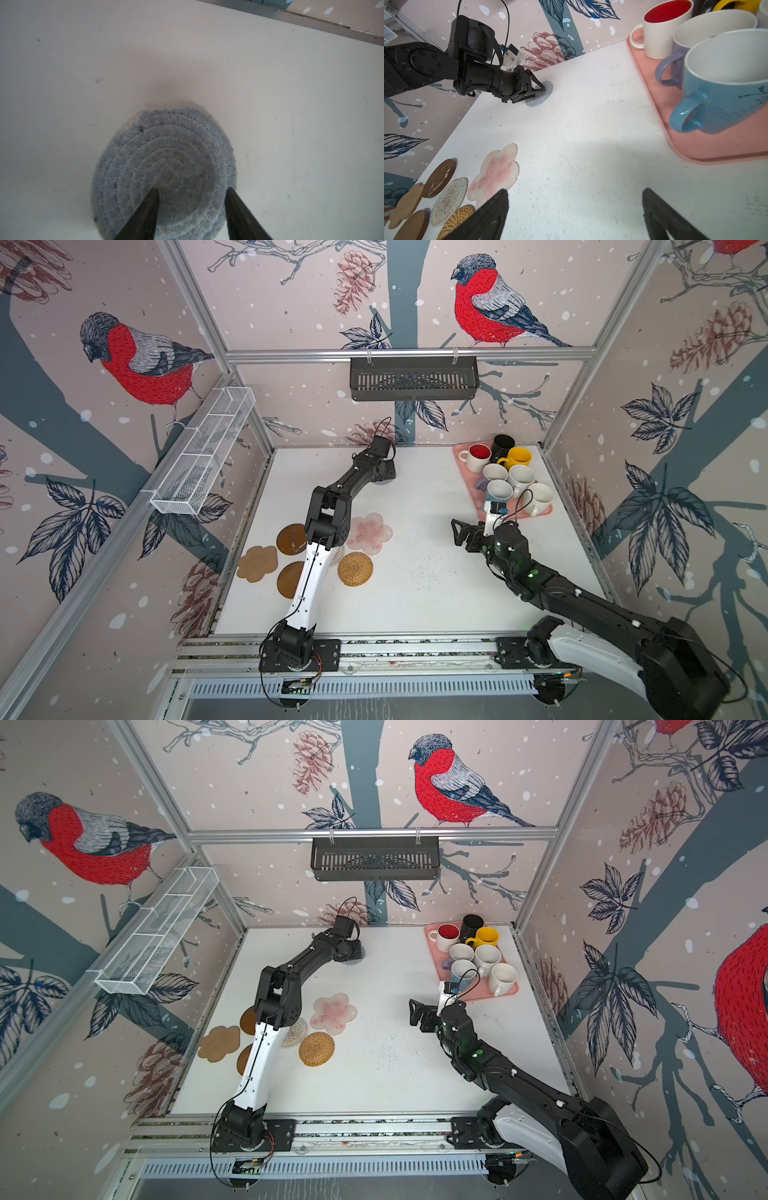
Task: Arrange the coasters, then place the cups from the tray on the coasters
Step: 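Carry the blue coaster farther from the robot and release it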
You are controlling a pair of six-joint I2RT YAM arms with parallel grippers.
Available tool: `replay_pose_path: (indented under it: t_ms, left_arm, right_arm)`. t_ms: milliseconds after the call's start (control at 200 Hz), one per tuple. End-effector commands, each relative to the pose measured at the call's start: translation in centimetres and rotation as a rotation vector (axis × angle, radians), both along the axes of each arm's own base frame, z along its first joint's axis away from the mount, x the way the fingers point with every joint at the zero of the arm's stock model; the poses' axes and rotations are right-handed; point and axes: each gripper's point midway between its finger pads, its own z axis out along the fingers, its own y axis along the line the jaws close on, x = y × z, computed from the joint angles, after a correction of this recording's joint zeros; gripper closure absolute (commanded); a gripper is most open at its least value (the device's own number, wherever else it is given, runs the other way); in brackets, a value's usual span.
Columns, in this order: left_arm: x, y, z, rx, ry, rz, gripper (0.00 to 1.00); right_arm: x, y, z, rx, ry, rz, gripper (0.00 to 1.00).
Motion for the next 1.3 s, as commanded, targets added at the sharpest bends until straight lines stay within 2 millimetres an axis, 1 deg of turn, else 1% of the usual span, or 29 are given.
replay_pose_path:
  t_ms: [0, 70, 150, 280, 415, 510, 610, 625, 720, 795, 805, 815, 865, 961, 996, 1001, 1016, 1056, 1081, 1096, 1116, 1136, 1166, 1196, 1296]
  left_arm:
    - [-2.6, 0.2, -1.8, 0.023, 0.125, -0.029, 0.36]
    - [-2.4, -0.2, -0.9, 0.013, 0.108, -0.041, 0.36]
    - [-2.0, -0.2, 0.7, 0.023, 0.077, -0.044, 0.34]
    - [-1.2, -0.4, 4.7, 0.018, 0.002, -0.045, 0.31]
    - [-1.7, -0.7, 8.7, 0.02, -0.048, -0.051, 0.28]
    - [-2.8, -0.9, 11.3, 0.051, -0.075, -0.055, 0.24]
    - [-4.6, -1.0, 13.5, 0.082, -0.087, -0.065, 0.22]
    - [-4.9, -0.9, 14.1, 0.083, -0.094, -0.067, 0.22]
    - [-7.0, -0.4, 15.6, 0.112, -0.101, -0.065, 0.22]
    - [-8.7, 0.2, 17.0, 0.111, -0.116, -0.061, 0.22]
    - [-8.9, 0.3, 16.8, 0.113, -0.112, -0.062, 0.22]
    - [-9.1, 0.4, 17.2, 0.109, -0.118, -0.06, 0.22]
    - [-10.3, 1.0, 17.9, 0.101, -0.125, -0.058, 0.22]
    - [-12.8, 2.1, 18.9, 0.096, -0.129, -0.054, 0.23]
    - [-13.8, 2.6, 18.5, 0.104, -0.117, -0.053, 0.23]
    - [-14.0, 2.7, 18.7, 0.102, -0.123, -0.049, 0.23]
    - [-14.5, 2.9, 18.4, 0.107, -0.114, -0.049, 0.23]
    - [-15.9, 3.8, 18.4, 0.114, -0.119, -0.031, 0.21]
    - [-16.9, 4.4, 17.6, 0.123, -0.106, -0.02, 0.2]
    - [-17.4, 4.7, 18.0, 0.118, -0.117, -0.013, 0.19]
    - [-18.2, 5.2, 17.6, 0.122, -0.116, -0.008, 0.17]
    - [-18.9, 5.7, 17.2, 0.123, -0.114, 0.001, 0.1]
    - [-20.0, 6.3, 16.8, 0.12, -0.115, 0.007, 0.04]
    - [-21.0, 6.7, 16.6, 0.111, -0.122, 0.007, 0.03]
    - [-24.2, 8.4, 14.9, 0.108, -0.105, 0.018, 0.04]
  right_arm:
    - [0.2, 0.5, 0.5, 0.007, -0.015, 0.017, 0.01]
    - [0.3, 0.5, 0.3, 0.005, -0.013, 0.013, 0.01]
    - [0.3, 0.6, 0.1, 0.001, -0.009, 0.018, 0.0]
    - [0.3, 1.3, 0.1, 0.001, -0.003, 0.047, 0.0]
    - [0.2, 1.3, 0.2, -0.014, -0.006, 0.054, 0.01]
    - [0.2, 1.5, 0.6, -0.025, -0.01, 0.067, 0.0]
    - [0.1, 2.1, 1.0, -0.053, -0.009, 0.091, 0.01]
    - [0.1, 2.2, 1.1, -0.058, -0.01, 0.092, 0.0]
    - [-0.2, 2.7, 1.9, -0.072, -0.014, 0.108, 0.01]
    - [-0.6, 3.4, 2.9, -0.066, -0.021, 0.133, 0.0]
    - [-0.6, 3.5, 3.1, -0.066, -0.024, 0.134, 0.0]
    - [-0.7, 3.6, 3.2, -0.065, -0.024, 0.139, 0.01]
    - [-1.1, 4.0, 3.7, -0.066, -0.026, 0.15, 0.01]
    - [-1.5, 4.4, 4.0, -0.074, -0.015, 0.13, 0.01]
    - [-1.7, 4.5, 3.9, -0.077, -0.004, 0.128, 0.0]
    - [-1.7, 4.6, 3.8, -0.078, -0.002, 0.128, 0.0]
    - [-1.8, 4.7, 3.8, -0.078, 0.004, 0.127, 0.01]
    - [-2.0, 5.0, 3.5, -0.082, 0.025, 0.128, 0.0]
    - [-2.2, 5.2, 3.3, -0.087, 0.042, 0.131, 0.01]
    - [-2.3, 5.3, 3.2, -0.091, 0.049, 0.134, 0.01]
    - [-2.4, 5.5, 3.1, -0.094, 0.056, 0.139, 0.0]
    - [-2.6, 5.7, 3.0, -0.097, 0.06, 0.144, 0.01]
    - [-2.9, 6.0, 2.9, -0.103, 0.064, 0.151, 0.01]
    - [-3.1, 6.2, 2.9, -0.105, 0.066, 0.155, 0.01]
    - [-3.9, 6.6, 3.0, -0.092, 0.065, 0.171, 0.01]
